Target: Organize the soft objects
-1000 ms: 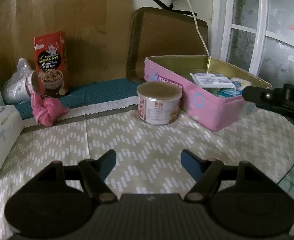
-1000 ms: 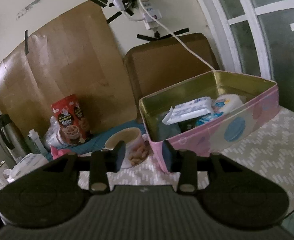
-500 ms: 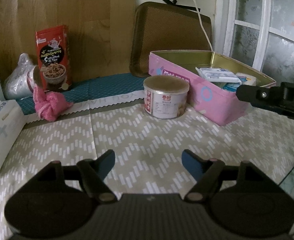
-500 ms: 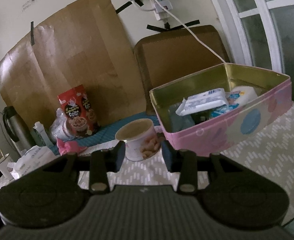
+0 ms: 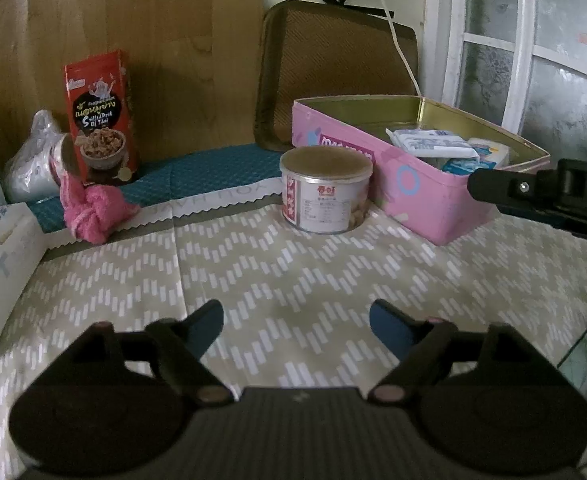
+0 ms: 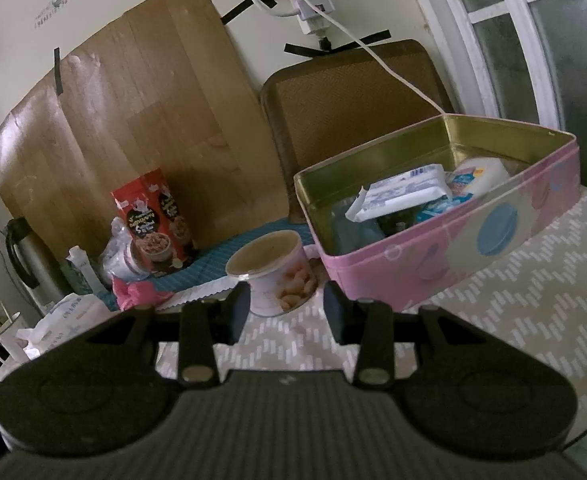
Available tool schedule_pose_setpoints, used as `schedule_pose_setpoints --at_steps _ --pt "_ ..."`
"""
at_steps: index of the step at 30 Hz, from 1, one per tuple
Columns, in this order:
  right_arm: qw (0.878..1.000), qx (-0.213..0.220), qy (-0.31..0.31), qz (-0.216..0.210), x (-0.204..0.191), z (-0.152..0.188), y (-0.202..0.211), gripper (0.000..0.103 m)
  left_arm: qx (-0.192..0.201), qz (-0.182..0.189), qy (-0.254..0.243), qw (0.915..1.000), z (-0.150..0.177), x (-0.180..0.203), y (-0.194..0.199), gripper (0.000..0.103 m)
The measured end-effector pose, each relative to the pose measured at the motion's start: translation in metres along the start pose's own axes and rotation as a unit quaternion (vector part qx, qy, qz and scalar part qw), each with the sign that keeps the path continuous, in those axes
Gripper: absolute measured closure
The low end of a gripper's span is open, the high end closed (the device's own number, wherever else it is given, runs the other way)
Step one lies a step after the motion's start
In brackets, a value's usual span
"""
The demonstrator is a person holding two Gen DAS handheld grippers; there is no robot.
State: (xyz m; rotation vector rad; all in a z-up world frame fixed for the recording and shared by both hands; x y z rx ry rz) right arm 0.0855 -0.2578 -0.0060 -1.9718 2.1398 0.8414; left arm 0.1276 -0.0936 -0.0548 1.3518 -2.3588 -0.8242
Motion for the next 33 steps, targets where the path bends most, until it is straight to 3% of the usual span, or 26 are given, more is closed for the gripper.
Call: schedule_pose_setpoints --at_steps 7,18,26,33 --pt "1.000 0.002 -0.011 -0.001 0.004 -0.001 0.000 0.055 0.003 0.004 -0.005 1.0000 -0.001 0.003 0.002 0.018" --pt "0.999 0.038 -0.001 0.004 -0.001 -0.010 0.011 0.055 0.028 0.018 -0.017 0.9993 -0.011 0.014 0.019 0.018" --pt "0.999 0.040 -0.007 0.007 0.003 -0.012 0.012 0.055 0.038 0.023 -0.021 0.9988 -0.014 0.018 0.028 0.018" --pt "0.999 0.044 -0.011 0.010 0.004 -0.013 0.013 0.055 0.048 0.022 -0.023 0.9983 -0.017 0.019 0.033 0.011"
Point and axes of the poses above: each gripper's, at about its wrist camera, not at the fingertips, and y roughly against the way its jaws point, x to its right, z to its underside, the point moved 9 cm from there along -y, roughly the way its jaws point, and after that the axes turned 2 degrees about -y, right-handed, at the moved point
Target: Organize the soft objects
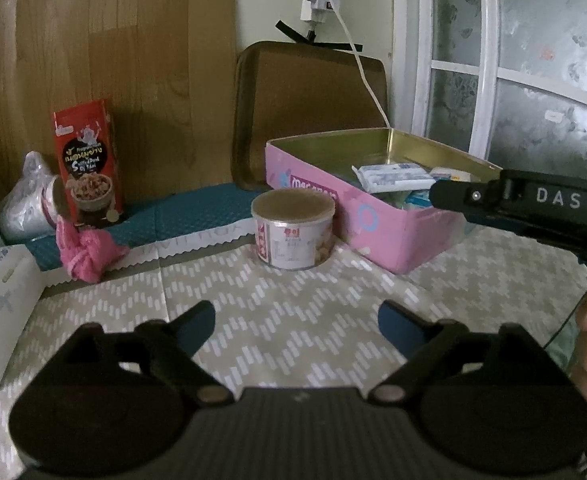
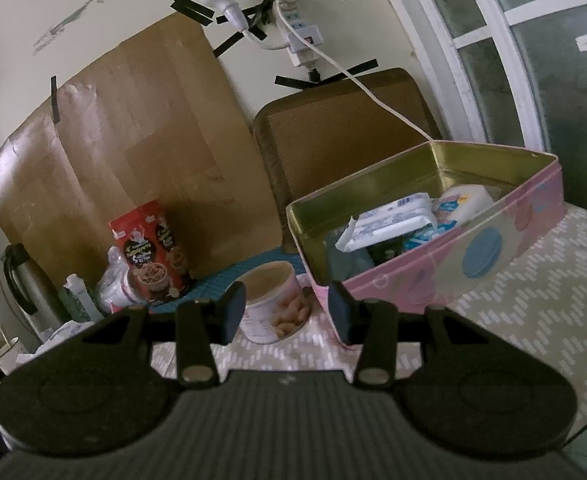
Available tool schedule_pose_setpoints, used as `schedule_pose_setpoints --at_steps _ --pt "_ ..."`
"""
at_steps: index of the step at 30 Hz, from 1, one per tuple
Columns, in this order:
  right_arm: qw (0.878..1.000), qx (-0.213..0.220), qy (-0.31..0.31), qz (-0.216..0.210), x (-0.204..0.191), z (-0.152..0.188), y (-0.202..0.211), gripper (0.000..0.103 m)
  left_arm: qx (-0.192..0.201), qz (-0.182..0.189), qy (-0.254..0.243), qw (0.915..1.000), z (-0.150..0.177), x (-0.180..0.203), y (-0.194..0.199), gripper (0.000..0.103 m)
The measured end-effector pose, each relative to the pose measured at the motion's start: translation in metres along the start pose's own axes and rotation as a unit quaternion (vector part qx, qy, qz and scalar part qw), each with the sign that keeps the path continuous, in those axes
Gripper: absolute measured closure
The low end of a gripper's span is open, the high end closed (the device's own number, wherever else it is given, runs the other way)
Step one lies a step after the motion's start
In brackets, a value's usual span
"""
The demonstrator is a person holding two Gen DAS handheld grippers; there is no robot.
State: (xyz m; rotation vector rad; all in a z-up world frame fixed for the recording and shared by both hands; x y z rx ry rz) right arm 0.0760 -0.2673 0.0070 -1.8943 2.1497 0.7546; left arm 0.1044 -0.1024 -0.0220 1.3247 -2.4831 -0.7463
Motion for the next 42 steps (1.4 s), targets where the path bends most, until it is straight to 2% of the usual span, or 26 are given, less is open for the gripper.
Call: schedule_pose_setpoints --at_steps 4,18,27,34,40,42 --pt "1.000 0.006 -0.003 0.002 0.001 -0.002 0.001 0.049 0.002 0.001 0.001 1.0000 -0.001 0.000 0.002 0.010" --pt "1.000 0.006 0.000 0.001 -0.001 -0.002 0.000 0.049 0.005 -0.001 0.000 1.0000 -0.001 -0.002 0.003 0.009" --pt "0.999 -0.007 0.029 -0.013 -0.019 0.003 -0.010 0.049 -0.007 -0.036 0.028 0.9989 0.008 -0.036 -0.006 0.009" --pt "0.993 -0.048 0.087 -0.065 -0.067 0.017 -0.035 0.049 0.004 -0.091 0.080 0.9927 0.028 -0.109 -0.001 0.009" --pt "0.973 -0.087 0.169 -0.129 -0.143 0.035 -0.082 0.049 0.022 -0.170 0.118 0.9780 0.051 -0.174 0.010 0.009" --pt "0.964 -0.100 0.195 -0.151 -0.173 0.041 -0.104 0.049 0.027 -0.172 0.132 0.9759 0.058 -0.183 0.010 0.009"
Point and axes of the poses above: each gripper's, at about its wrist camera, not at the fingertips, and y roughly against the way its jaws point, x to its right, z to its underside, the point moved 9 cm from there along -y, roughly the way its jaws point, and after that the axes turned 2 degrees about -y, right-handed, at the moved point
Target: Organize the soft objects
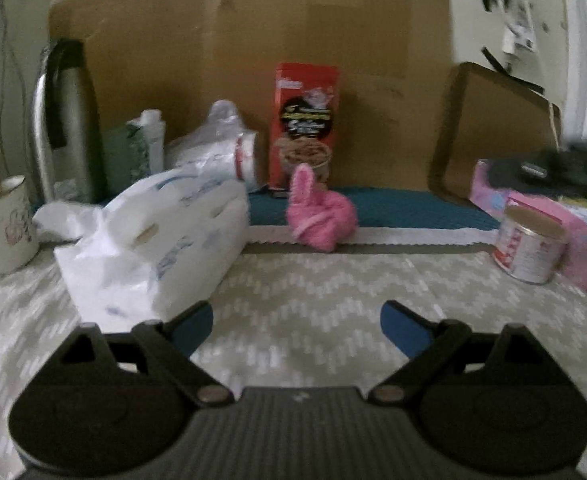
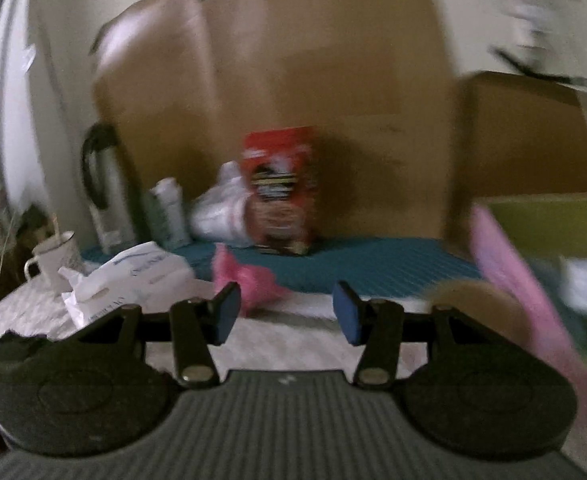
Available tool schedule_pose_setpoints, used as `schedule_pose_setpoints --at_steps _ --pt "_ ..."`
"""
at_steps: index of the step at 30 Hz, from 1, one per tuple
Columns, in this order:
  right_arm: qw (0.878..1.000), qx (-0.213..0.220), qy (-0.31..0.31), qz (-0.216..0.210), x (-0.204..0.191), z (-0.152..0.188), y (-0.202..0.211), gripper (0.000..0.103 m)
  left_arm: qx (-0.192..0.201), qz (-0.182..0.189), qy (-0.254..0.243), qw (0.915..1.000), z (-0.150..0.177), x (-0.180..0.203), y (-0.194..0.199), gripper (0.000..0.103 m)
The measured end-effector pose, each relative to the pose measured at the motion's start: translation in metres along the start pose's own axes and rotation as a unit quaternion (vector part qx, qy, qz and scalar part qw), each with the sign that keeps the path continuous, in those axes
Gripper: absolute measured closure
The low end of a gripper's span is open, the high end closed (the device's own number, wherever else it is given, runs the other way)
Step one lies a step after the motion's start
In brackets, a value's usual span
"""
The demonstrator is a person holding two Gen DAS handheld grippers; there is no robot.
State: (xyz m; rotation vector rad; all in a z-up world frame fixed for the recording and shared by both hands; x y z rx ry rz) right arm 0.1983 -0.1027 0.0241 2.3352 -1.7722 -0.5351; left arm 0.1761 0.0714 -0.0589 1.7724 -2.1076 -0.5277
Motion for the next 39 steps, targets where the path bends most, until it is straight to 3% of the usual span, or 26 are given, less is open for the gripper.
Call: schedule_pose_setpoints --at_steps 5,7,8,9,10,11,12,18,24,28,33,36,39 --pt "0.995 -0.069 0.062 -0.039 -0.045 -0.006 -0.088 0.044 0.020 0.004 0.007 0.9998 -0.002 0.003 0.005 0.009" --pt "0.992 -0.098 0.075 -0.037 -0.049 0.000 -0.118 0.026 0.028 0.002 0.007 0.9996 -0.002 0.003 0.007 0.009" --pt "0.990 -0.110 0.080 -0.033 -0.047 0.005 -0.130 0.024 0.030 0.003 0.011 0.9995 -0.002 0.002 0.007 0.009" --pt "0.989 -0.121 0.082 -0.019 -0.042 0.010 -0.144 0.024 0.029 0.004 0.017 0.9994 -0.004 0.001 0.005 0.009" --pt "0.987 -0.140 0.080 -0.009 -0.038 0.016 -0.156 0.031 0.027 0.006 0.024 0.9993 -0.004 -0.001 0.004 0.009" --pt "0.984 -0.163 0.072 -0.016 -0.035 0.024 -0.165 0.043 0.023 0.009 0.034 0.9991 -0.005 -0.005 0.002 0.009" --pt "0.983 -0.172 0.053 -0.029 -0.033 0.028 -0.166 0.045 0.020 0.011 0.044 0.9988 -0.004 -0.008 0.000 0.009" --pt "0.988 -0.133 0.076 -0.037 -0.024 0.030 -0.101 0.045 0.016 0.035 0.085 0.9957 -0.003 -0.019 0.000 0.009" --pt "0.986 -0.131 0.098 -0.018 0.022 0.064 0.004 0.044 0.005 0.114 0.078 0.9904 -0.002 0.000 0.013 0.008" --pt "0.986 -0.117 0.119 0.019 0.041 0.088 0.059 0.043 -0.026 0.223 0.092 0.9701 -0.005 0.053 0.031 0.009" --pt "0.989 -0.104 0.103 0.037 0.053 0.103 0.077 0.040 -0.050 0.309 0.019 0.9495 -0.010 0.142 0.053 0.013" --pt "0.991 -0.094 0.085 0.042 0.061 0.109 0.080 0.038 -0.072 0.313 -0.012 0.9468 -0.006 0.174 0.052 0.020" --pt "0.993 -0.086 0.066 0.034 0.066 0.112 0.077 0.038 -0.098 0.282 -0.037 0.9536 0.004 0.188 0.037 0.032"
Point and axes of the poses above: each gripper's, at about its wrist camera, not at the fingertips, and y roughly against the way its jaws point, x to its right, z to its underside, the point moved 9 cm from there along -y, roughly the way its jaws point, and after that the axes turned 2 degrees about -y, right-handed, at the moved point
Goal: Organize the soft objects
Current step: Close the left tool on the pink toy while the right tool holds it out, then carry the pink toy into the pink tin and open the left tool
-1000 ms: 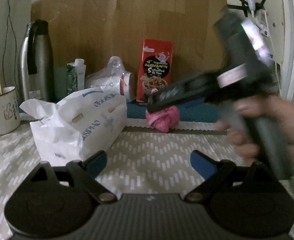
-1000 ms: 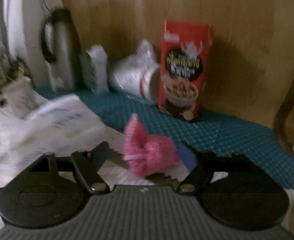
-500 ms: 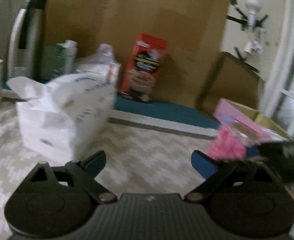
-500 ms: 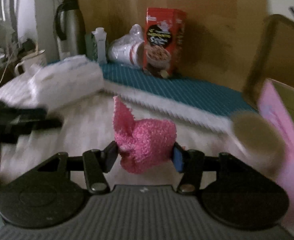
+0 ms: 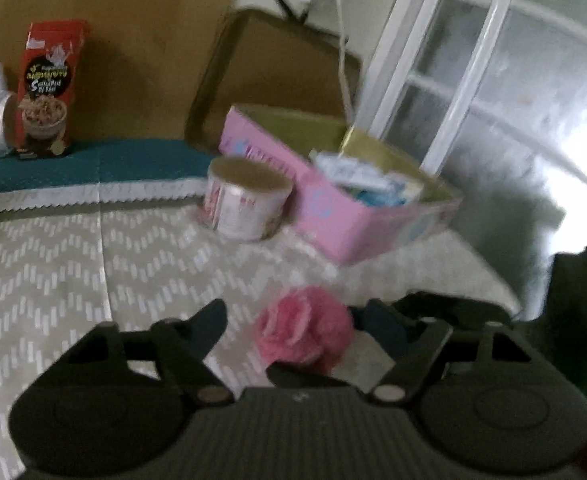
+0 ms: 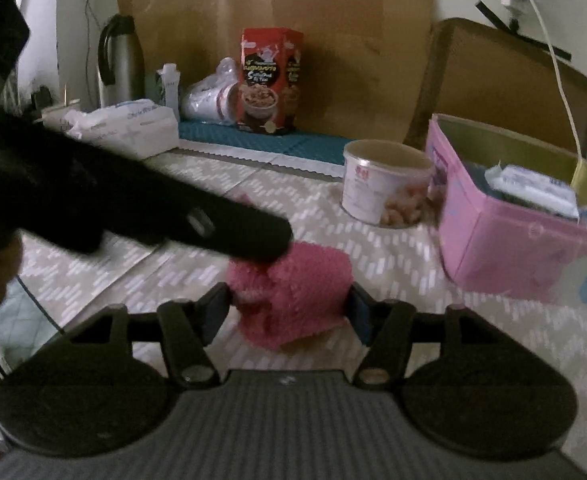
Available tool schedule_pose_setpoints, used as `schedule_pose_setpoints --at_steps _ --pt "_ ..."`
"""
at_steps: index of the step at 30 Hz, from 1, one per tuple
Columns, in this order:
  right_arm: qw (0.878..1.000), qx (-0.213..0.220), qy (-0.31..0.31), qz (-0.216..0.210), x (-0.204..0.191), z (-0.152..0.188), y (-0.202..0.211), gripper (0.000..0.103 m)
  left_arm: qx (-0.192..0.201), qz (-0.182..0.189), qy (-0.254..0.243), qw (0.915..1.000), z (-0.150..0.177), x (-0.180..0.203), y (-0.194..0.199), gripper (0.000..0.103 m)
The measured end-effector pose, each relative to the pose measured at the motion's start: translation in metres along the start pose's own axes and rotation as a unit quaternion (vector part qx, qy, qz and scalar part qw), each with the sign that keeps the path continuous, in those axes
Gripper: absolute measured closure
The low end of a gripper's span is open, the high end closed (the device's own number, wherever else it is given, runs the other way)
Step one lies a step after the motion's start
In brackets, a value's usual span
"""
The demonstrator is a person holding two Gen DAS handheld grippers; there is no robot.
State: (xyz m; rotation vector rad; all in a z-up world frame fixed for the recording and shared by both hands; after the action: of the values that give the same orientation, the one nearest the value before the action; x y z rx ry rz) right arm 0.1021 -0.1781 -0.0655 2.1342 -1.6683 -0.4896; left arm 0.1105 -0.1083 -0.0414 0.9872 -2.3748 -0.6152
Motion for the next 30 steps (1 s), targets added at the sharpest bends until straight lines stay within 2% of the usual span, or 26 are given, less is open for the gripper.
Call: schedule_pose_setpoints --at_steps 1,3,5,7,11,15,17,18,19,20,22,23,25,30 --pt "1.000 0.002 -0.004 -0.005 0.001 0.002 -0.002 0.039 -0.014 -0.002 0.006 0.9999 0.003 0.000 -0.007 0.041" --pt "1.000 0.007 -0.007 -0.012 0.002 0.005 -0.001 0.042 -0.044 0.018 0.033 0.9983 0.009 -0.001 -0.019 0.048" --pt "0.999 0.029 -0.017 -0.011 0.009 0.000 0.008 0.043 -0.035 0.025 0.033 0.9985 0.002 0.006 -0.018 0.049" --pt "0.998 0.062 -0.022 -0.002 0.021 -0.009 0.021 0.043 -0.017 0.028 0.000 0.9995 -0.015 0.024 -0.016 0.051" --pt "0.992 0.115 -0.017 0.041 0.057 -0.036 0.042 0.043 0.007 0.032 -0.044 0.9985 -0.060 0.062 -0.029 0.053" --pt "0.987 0.136 -0.027 0.085 0.105 -0.058 0.051 0.042 0.023 0.039 -0.074 0.9962 -0.096 0.094 -0.059 0.052" --pt "0.985 0.132 -0.033 0.104 0.129 -0.065 0.046 0.041 0.019 0.039 -0.068 0.9967 -0.109 0.101 -0.082 0.049" --pt "0.985 0.125 -0.029 0.115 0.140 -0.065 0.041 0.040 0.017 0.033 -0.070 0.9969 -0.113 0.103 -0.094 0.039" --pt "0.986 0.110 -0.019 0.127 0.149 -0.065 0.032 0.032 0.013 0.019 -0.075 0.9969 -0.117 0.103 -0.108 0.028" --pt "0.986 0.088 -0.011 0.142 0.158 -0.062 0.022 0.027 0.008 -0.006 -0.079 0.9968 -0.118 0.100 -0.120 0.027" --pt "0.983 0.080 -0.021 0.162 0.171 -0.057 0.020 0.024 -0.001 -0.037 -0.074 0.9966 -0.119 0.093 -0.130 0.027" --pt "0.984 0.084 -0.034 0.156 0.174 -0.054 0.025 0.024 0.005 -0.028 -0.063 0.9976 -0.121 0.092 -0.127 0.027" --pt "0.982 0.104 -0.059 0.148 0.177 -0.050 0.041 0.022 0.024 -0.020 -0.051 0.9982 -0.122 0.088 -0.113 0.019" --pt "0.967 0.155 -0.139 0.146 0.186 -0.034 0.083 0.024 0.056 -0.069 -0.059 0.9943 -0.126 0.081 -0.079 0.019"
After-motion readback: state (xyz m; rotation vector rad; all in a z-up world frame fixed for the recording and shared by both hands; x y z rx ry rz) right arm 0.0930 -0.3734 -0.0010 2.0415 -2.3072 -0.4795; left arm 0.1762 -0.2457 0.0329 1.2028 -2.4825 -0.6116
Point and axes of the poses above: each gripper's, at about its wrist camera, not at the fingertips, and y roughly against the way its jaws point, x to its right, z to its underside, the point moved 9 cm from there along -y, roughly the way its jaws point, and after that the axes turned 2 degrees about -y, right-handed, at the moved point
